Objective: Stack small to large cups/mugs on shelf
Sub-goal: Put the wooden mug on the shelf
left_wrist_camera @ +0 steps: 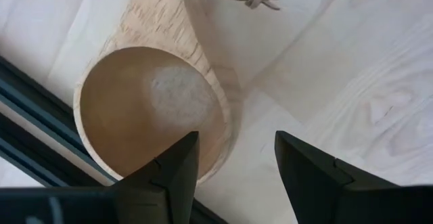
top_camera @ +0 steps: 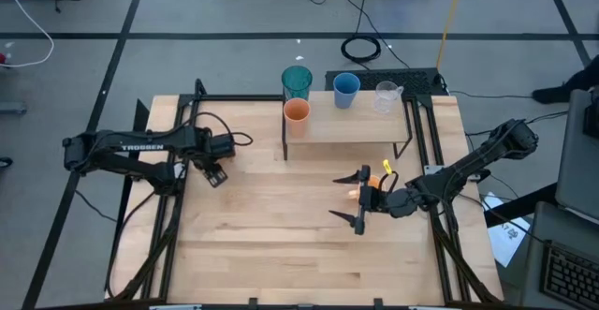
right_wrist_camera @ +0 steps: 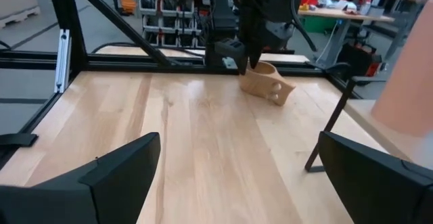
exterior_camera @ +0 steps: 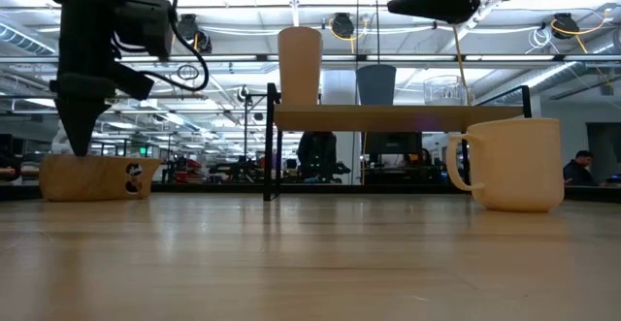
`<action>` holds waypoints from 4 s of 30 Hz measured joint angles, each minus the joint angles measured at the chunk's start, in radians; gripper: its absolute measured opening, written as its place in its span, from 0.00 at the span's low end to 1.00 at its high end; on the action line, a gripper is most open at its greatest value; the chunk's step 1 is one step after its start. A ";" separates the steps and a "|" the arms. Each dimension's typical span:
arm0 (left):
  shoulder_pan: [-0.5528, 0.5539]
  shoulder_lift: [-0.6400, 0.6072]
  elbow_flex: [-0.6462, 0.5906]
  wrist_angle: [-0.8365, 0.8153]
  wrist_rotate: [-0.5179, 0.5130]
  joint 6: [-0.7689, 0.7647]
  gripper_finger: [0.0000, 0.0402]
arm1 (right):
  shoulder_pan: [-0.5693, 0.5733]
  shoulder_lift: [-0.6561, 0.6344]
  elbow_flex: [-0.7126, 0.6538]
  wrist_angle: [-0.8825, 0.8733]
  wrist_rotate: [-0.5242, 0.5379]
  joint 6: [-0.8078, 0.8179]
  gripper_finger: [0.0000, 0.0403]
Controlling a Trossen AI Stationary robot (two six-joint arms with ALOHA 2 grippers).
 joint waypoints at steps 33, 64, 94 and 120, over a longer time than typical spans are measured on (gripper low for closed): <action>0.009 0.176 0.000 0.122 -0.040 -0.090 0.16 | 0.002 0.000 0.000 -0.001 -0.001 -0.033 0.97; -0.252 0.065 0.535 -0.298 0.061 0.107 0.05 | 0.002 0.000 0.000 -0.004 -0.001 -0.021 0.97; -0.547 0.100 0.771 -0.347 0.059 0.886 0.05 | 0.002 0.000 0.000 0.022 0.000 -0.016 0.97; -0.728 0.100 0.771 -0.156 -0.147 1.317 0.05 | 0.002 0.000 0.000 0.044 0.000 -0.016 0.97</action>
